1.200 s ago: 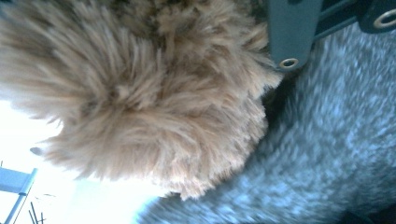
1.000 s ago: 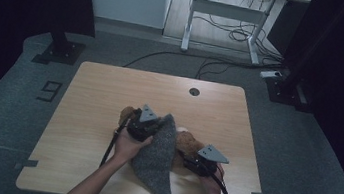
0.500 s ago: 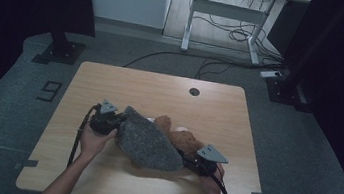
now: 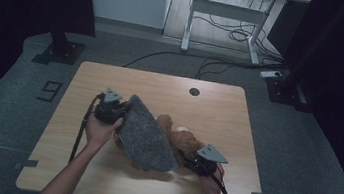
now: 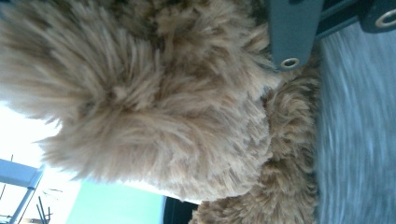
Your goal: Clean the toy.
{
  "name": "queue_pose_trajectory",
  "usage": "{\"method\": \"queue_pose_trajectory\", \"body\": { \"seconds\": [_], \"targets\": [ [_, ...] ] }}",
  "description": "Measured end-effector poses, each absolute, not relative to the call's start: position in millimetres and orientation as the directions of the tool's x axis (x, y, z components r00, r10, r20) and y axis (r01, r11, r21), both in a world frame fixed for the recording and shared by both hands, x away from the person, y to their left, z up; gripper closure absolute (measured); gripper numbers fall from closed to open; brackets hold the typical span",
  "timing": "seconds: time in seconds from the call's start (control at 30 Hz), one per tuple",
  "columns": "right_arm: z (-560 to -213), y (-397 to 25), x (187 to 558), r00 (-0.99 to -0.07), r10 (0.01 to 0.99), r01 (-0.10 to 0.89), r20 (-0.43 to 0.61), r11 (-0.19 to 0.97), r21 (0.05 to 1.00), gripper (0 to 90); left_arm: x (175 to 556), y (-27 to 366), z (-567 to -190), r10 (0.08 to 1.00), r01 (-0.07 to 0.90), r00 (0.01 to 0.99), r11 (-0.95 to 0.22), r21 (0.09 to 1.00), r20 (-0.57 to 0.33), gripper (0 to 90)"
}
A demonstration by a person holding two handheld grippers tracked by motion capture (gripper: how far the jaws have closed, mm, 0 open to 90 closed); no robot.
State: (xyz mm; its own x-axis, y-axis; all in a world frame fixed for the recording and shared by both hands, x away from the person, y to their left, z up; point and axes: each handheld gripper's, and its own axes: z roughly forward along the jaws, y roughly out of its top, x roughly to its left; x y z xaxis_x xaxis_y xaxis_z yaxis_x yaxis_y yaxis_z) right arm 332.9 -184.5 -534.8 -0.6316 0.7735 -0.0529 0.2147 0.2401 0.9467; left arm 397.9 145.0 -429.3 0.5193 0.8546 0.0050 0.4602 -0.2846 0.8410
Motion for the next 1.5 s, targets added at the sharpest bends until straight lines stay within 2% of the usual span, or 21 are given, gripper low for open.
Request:
{"method": "queue_pose_trajectory", "body": {
  "seconds": [0.13, 0.27, 0.37, 0.53, 0.63, 0.83, 1.03, 1.17, 1.3, 1.43, 1.5],
  "targets": [
    [-534.7, -184.6, 332.4, -0.632, 0.773, 0.213, -0.056, 0.242, 0.947, 39.8, 400.8, 108.4, -440.1, 0.804, 0.473, 0.594, -0.370, 0.800, 0.020, 84.0],
    [-534.1, -186.0, 331.0, -0.632, 0.774, 0.223, -0.046, 0.238, 0.945, 34.3, 399.9, 96.8, -466.1, 0.768, 0.501, 0.640, -0.430, 0.751, 0.013, 83.8],
    [-531.9, -186.5, 329.9, -0.628, 0.777, 0.234, -0.039, 0.237, 0.943, 27.7, 392.5, 108.0, -471.2, 0.760, 0.497, 0.647, -0.358, 0.791, -0.062, 84.2],
    [-525.1, -185.3, 325.9, -0.639, 0.769, 0.252, -0.025, 0.239, 0.938, 17.2, 369.4, 111.8, -477.0, 0.753, 0.435, 0.658, -0.366, 0.822, -0.013, 84.8],
    [-517.1, -188.7, 322.1, -0.666, 0.746, 0.274, 0.007, 0.235, 0.933, 12.8, 354.5, 115.0, -482.9, 0.751, 0.410, 0.660, -0.345, 0.844, -0.014, 84.9],
    [-492.7, -190.5, 317.7, -0.688, 0.724, 0.284, 0.051, 0.204, 0.937, 8.5, 338.3, 122.3, -491.4, 0.760, 0.389, 0.650, -0.321, 0.864, -0.010, 85.0],
    [-466.1, -192.5, 334.7, -0.679, 0.726, 0.313, 0.107, 0.154, 0.937, 8.5, 329.3, 123.6, -494.8, 0.762, 0.371, 0.647, -0.312, 0.875, -0.003, 85.2],
    [-464.0, -187.5, 349.9, -0.678, 0.726, 0.395, 0.119, 0.223, 0.891, 5.8, 324.4, 124.7, -495.5, 0.761, 0.367, 0.649, -0.304, 0.879, -0.007, 85.3],
    [-475.9, -190.3, 355.2, -0.682, 0.699, 0.515, 0.215, 0.250, 0.820, 0.0, 316.9, 127.6, -494.9, 0.742, 0.364, 0.670, -0.282, 0.888, -0.039, 85.2],
    [-493.2, -193.7, 351.7, -0.684, 0.658, 0.606, 0.315, 0.273, 0.747, 0.0, 311.3, 130.0, -495.3, 0.724, 0.369, 0.686, -0.258, 0.893, -0.074, 85.1],
    [-501.6, -192.4, 348.3, -0.690, 0.645, 0.620, 0.328, 0.295, 0.727, 1.0, 307.1, 131.1, -495.7, 0.713, 0.375, 0.695, -0.245, 0.894, -0.097, 85.1]
  ]
}}
